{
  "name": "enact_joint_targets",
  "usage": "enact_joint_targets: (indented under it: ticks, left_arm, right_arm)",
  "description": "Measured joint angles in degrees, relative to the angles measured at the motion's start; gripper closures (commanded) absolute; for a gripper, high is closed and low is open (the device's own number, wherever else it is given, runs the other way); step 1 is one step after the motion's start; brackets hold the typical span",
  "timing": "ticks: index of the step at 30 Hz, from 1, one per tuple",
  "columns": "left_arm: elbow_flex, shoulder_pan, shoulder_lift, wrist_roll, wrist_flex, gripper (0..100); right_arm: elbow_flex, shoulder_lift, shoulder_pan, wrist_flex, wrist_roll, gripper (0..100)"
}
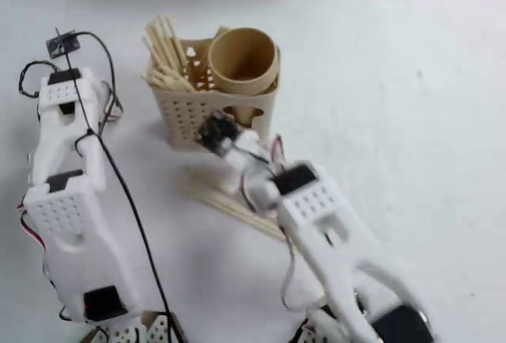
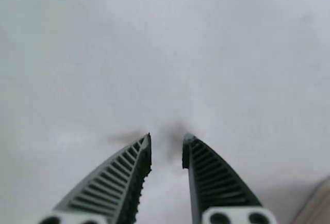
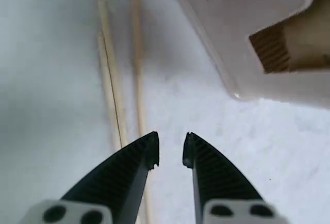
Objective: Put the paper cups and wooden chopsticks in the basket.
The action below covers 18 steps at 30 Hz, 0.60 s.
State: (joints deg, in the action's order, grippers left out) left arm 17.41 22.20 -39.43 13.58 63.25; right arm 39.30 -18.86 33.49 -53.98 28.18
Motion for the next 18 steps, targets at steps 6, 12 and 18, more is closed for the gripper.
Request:
enact_joint_targets:
  ticks: [6, 12, 18]
  left_arm:
    - [0.0, 0.3, 0.0, -8.4, 0.0, 88]
    - [0.0, 0.3, 0.0, -8.4, -0.2, 88]
    - [0.0, 0.3, 0.0, -8.4, -0.2, 88]
  right_arm:
    - [-7.1, 17.7, 1.3, 3.9, 2.8, 90.3]
    - [-7.6, 24.3, 1.2, 6.5, 3.5, 90.5]
    - [-7.7, 25.0, 1.1, 6.5, 3.5, 90.4]
